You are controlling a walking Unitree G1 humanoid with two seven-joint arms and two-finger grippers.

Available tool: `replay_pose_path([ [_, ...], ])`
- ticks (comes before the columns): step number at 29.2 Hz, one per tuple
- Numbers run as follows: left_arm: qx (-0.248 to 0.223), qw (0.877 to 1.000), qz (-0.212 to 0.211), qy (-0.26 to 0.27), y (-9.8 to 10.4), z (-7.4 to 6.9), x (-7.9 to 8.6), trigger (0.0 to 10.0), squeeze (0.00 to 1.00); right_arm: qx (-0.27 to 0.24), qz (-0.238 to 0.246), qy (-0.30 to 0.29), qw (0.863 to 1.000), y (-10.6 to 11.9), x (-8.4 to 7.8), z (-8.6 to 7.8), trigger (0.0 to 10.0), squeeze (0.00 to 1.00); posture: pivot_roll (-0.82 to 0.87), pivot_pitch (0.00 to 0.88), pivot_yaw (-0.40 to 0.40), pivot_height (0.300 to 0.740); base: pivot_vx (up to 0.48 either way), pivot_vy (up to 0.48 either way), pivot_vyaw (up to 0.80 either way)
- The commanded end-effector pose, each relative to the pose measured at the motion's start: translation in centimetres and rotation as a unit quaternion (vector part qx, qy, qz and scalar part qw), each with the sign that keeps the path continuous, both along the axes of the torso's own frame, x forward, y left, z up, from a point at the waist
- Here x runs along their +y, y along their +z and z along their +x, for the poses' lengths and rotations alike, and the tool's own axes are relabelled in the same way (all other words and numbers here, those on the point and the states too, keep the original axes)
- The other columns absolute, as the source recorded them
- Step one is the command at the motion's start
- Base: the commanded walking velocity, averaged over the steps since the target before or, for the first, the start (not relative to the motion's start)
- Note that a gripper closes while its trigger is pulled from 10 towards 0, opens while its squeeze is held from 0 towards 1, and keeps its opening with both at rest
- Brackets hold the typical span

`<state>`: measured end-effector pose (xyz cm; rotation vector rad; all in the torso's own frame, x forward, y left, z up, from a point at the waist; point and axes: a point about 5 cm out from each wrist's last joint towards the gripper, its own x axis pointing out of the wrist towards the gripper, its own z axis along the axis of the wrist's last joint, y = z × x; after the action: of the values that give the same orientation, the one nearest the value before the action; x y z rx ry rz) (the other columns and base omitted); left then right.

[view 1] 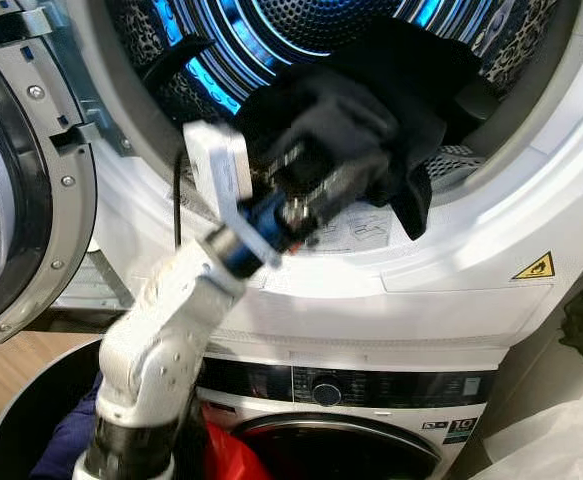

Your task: Clothes washing

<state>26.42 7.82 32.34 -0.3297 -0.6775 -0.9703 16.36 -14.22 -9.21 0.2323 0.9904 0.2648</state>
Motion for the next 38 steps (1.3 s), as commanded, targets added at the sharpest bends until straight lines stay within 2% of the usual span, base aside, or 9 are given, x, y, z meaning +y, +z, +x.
replay_pose_path([
  [1, -0.011, 1.0, 0.002, 0.021, 0.6, 0.6, 0.5, 10.0, 0.0, -0.004, 0.001, 0.001, 1.0, 0.1, 0.4, 0.3, 10.0, 0.0, 0.06, 0.0, 0.115, 0.74, 0.0, 0.0, 0.0],
  [4, -0.002, 0.998, 0.035, 0.044, 0.7, 3.0, 0.3, 10.0, 0.0, -0.004, 0.001, 0.001, 1.0, 0.1, 0.5, 0.3, 10.0, 0.0, 0.06, 0.0, 0.117, 0.74, 0.0, 0.0, 0.0],
  [5, 0.008, 0.996, 0.072, 0.051, 0.4, 4.1, 0.1, 10.0, 0.0, -0.004, 0.001, 0.002, 1.0, 0.1, 0.6, 0.3, 10.0, 0.0, 0.05, 0.0, 0.12, 0.74, 0.0, 0.0, 0.0],
  [12, 0.041, 0.981, 0.176, 0.069, -0.5, 7.6, -0.9, 10.0, 0.0, -0.004, 0.002, -0.003, 1.0, 0.1, 0.7, 0.4, 10.0, 0.0, 0.02, 0.0, 0.143, 0.74, 0.0, 0.0, 0.0],
  [20, 0.097, 0.958, 0.242, 0.12, -0.3, 11.7, -1.2, 10.0, 0.0, -0.006, 0.005, -0.012, 1.0, 0.1, 0.6, 0.3, 10.0, 0.0, 0.01, 0.0, 0.152, 0.74, 0.0, 0.0, 0.0],
  [25, 0.08, 0.963, 0.208, 0.153, 2.3, 13.4, -1.2, 10.0, 0.0, -0.008, 0.007, -0.006, 1.0, 0.2, 1.0, 0.5, 10.0, 0.0, 0.01, 0.0, 0.15, 0.74, 0.0, 0.0, 0.0],
  [30, 0.058, 0.961, 0.191, 0.193, 4.4, 13.9, -2.3, 10.0, 0.0, -0.009, 0.004, 0.001, 1.0, 0.3, 1.0, 0.7, 10.0, 0.0, 0.01, 0.0, 0.146, 0.74, 0.0, 0.0, 0.0],
  [33, 0.074, 0.964, 0.15, 0.208, 5.4, 14.2, -2.3, 10.0, 0.0, -0.012, 0.005, -0.003, 1.0, 0.4, 1.0, 1.0, 10.0, 0.0, 0.0, 0.0, 0.146, 0.74, 0.0, 0.0, 0.0],
  [38, 0.066, 0.951, 0.129, 0.272, 7.1, 14.3, -1.6, 10.0, 0.0, -0.014, 0.002, -0.001, 1.0, 0.4, 0.9, 1.1, 10.0, 0.0, -0.01, 0.0, 0.147, 0.74, 0.0, 0.0, 0.0],
])
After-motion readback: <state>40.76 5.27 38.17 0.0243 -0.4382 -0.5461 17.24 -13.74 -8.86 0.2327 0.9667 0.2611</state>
